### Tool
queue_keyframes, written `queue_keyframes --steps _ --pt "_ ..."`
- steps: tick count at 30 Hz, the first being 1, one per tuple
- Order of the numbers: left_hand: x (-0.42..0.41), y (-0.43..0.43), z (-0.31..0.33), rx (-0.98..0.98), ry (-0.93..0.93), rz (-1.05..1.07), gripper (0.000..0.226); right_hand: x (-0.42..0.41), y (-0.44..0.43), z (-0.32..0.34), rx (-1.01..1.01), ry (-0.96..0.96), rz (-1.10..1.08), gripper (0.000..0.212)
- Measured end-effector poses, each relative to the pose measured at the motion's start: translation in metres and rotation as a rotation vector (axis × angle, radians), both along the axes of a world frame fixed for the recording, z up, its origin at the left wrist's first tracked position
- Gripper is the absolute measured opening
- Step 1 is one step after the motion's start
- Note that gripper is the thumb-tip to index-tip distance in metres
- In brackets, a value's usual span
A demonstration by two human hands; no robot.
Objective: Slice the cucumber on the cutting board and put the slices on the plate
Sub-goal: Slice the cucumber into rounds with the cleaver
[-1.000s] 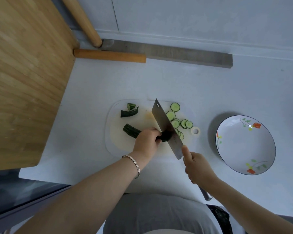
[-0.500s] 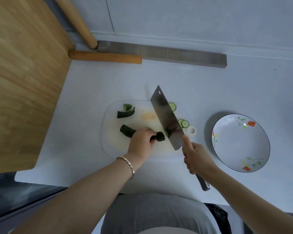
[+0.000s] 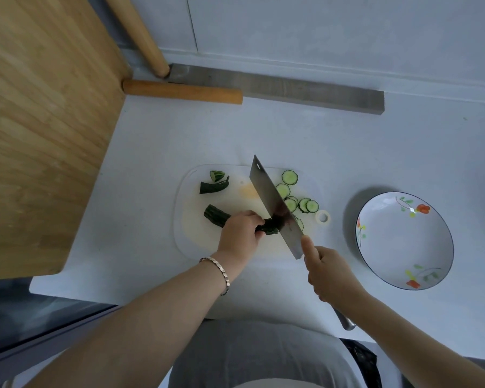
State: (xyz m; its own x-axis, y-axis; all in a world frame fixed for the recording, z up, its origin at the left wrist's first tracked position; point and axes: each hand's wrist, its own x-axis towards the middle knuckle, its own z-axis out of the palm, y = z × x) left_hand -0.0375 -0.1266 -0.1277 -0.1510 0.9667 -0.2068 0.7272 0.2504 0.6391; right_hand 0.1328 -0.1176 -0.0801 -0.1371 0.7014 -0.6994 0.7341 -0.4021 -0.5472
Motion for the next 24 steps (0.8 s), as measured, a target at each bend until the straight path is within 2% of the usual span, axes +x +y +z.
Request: queue_keyframes --steps 10,16,24 --pt "0.002 0.000 0.000 -0.011 -0.022 0.042 0.017 -0.015 0.003 -0.024 0.014 0.045 -0.075 0.046" --pt "0.011 0.000 -0.001 -0.025 -0.064 0.068 0.018 -0.002 0.015 -0.005 -0.089 0.150 -0.193 0.046" --pt "0.011 0.000 0.000 -0.021 -0.044 0.036 0.021 0.004 0.015 0.012 -0.019 0.108 -0.041 0.046"
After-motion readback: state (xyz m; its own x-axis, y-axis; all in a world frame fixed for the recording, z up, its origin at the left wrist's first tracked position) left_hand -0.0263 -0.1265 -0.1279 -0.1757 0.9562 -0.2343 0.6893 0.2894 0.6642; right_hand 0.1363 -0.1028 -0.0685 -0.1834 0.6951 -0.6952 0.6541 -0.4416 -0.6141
